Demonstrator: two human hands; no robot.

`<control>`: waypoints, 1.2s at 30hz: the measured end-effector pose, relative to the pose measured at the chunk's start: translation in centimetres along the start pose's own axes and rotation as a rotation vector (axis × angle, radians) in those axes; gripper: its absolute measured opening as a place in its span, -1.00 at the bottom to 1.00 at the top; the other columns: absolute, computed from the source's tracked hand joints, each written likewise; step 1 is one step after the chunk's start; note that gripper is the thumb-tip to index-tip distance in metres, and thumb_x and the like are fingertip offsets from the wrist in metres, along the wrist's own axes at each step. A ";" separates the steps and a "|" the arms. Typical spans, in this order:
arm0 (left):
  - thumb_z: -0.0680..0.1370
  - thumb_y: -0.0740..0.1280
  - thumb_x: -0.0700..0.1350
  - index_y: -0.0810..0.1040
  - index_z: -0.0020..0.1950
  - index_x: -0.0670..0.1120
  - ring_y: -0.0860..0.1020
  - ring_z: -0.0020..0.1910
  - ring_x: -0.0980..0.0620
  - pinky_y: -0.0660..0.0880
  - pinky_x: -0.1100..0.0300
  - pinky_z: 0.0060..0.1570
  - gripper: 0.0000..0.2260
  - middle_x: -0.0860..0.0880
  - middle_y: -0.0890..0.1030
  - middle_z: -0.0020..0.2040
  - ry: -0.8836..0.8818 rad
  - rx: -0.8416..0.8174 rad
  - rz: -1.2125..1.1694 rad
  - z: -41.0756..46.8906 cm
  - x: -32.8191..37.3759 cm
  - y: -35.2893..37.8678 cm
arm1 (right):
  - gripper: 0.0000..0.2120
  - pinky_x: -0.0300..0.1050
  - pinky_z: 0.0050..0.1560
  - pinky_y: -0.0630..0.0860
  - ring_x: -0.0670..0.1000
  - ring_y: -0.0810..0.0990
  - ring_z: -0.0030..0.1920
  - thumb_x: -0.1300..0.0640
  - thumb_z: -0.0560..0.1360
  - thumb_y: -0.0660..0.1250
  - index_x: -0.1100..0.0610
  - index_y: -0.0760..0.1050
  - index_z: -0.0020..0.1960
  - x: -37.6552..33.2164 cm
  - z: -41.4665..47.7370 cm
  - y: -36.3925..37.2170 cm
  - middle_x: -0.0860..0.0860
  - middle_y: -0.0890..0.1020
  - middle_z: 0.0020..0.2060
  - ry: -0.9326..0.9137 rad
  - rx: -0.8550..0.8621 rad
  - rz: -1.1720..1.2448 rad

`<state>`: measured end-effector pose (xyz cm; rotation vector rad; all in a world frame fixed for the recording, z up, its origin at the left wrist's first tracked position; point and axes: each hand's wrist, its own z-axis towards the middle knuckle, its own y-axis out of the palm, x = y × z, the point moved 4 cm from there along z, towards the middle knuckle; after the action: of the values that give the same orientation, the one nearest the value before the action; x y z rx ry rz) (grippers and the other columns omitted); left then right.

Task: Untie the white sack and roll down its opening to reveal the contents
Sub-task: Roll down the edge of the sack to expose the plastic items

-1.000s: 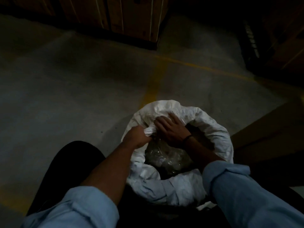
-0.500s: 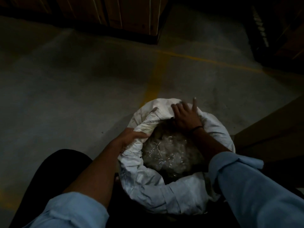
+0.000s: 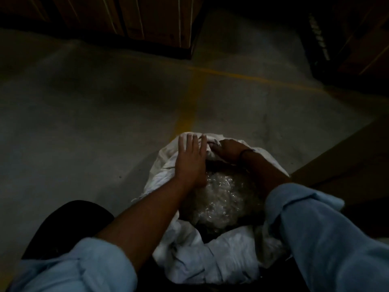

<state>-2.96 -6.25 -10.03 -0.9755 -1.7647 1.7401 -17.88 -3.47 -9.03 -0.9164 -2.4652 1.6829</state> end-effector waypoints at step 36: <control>0.35 0.39 0.26 0.50 0.34 -0.02 0.56 0.25 -0.11 0.50 0.01 0.24 -0.37 -0.08 0.56 0.32 0.212 -0.392 -0.267 10.9 7.4 -1.9 | -0.31 0.12 -0.07 0.49 0.25 0.52 0.07 -0.20 0.47 0.20 0.21 0.22 0.44 11.2 -12.6 5.3 0.21 0.46 0.22 0.390 0.460 -0.100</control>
<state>-16.23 -7.56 -10.18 -0.9801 -2.0254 1.1098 -20.63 13.82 -11.63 -0.9296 -1.7489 1.7279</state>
